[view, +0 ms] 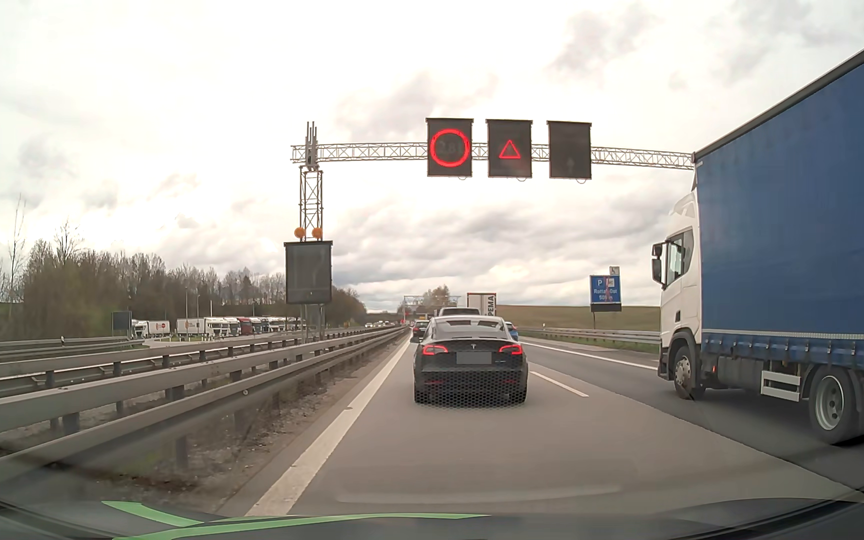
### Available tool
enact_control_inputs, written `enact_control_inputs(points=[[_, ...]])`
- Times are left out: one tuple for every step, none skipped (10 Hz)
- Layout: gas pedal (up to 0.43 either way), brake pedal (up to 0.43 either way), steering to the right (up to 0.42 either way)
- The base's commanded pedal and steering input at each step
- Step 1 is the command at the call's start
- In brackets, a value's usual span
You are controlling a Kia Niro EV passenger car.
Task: Follow the waypoints while adhering to traffic rules and regulations
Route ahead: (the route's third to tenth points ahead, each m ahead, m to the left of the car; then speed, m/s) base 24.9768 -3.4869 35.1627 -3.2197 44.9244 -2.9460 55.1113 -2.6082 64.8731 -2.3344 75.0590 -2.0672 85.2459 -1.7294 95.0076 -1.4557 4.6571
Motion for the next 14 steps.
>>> enact_control_inputs(points=[[0.059,0.000,-0.004],[0.059,0.000,-0.004],[0.059,0.000,-0.004],[0.059,0.000,-0.004],[0.059,0.000,-0.004],[0.067,0.000,-0.004],[0.067,0.000,-0.004],[0.067,0.000,-0.004],[0.067,0.000,-0.004],[0.067,0.000,-0.004],[0.067,0.000,-0.003],[0.067,0.000,-0.003],[0.067,0.000,-0.002],[0.079,0.000,-0.002]])
